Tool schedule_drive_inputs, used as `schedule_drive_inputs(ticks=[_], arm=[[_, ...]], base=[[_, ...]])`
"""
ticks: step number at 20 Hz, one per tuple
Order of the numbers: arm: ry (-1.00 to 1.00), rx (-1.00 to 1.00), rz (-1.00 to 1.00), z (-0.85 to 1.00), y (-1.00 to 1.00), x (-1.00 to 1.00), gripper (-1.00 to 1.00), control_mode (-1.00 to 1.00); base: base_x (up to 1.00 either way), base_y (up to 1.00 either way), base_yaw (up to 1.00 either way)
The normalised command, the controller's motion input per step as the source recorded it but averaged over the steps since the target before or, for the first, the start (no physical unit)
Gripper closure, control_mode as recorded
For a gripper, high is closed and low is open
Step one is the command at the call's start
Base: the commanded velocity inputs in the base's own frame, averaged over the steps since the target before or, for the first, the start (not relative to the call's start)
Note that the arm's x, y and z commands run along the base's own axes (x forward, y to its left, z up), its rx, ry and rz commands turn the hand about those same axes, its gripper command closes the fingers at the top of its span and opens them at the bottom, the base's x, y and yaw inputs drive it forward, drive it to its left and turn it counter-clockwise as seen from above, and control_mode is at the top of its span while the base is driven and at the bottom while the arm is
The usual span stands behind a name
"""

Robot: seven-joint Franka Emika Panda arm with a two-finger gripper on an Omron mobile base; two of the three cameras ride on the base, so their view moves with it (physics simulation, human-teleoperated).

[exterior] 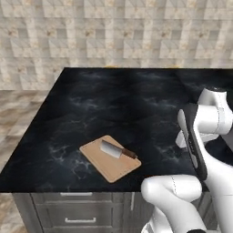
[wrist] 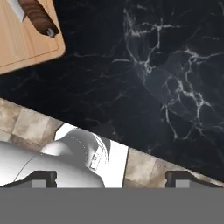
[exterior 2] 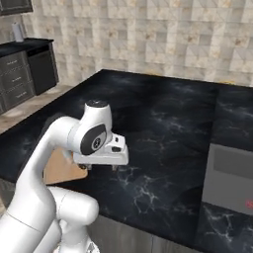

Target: Pick up the knife from the drawer and place it on the cutting board. Then place the meat from the plate to the cutting board.

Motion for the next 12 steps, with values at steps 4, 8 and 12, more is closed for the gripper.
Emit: schedule_drive_inputs(ticks=[4,8,12], arm=[[0.0,0.0,0.0,0.0,0.0,0.0,-1.0,1.0],[0.0,0.0,0.0,0.0,0.0,0.0,-1.0,1.0],[0.0,0.0,0.0,0.0,0.0,0.0,-1.0,1.0]], base=[[0.0,-1.0,-0.49],[0.0,-1.0,-0.53],[0.0,-1.0,-0.5]])
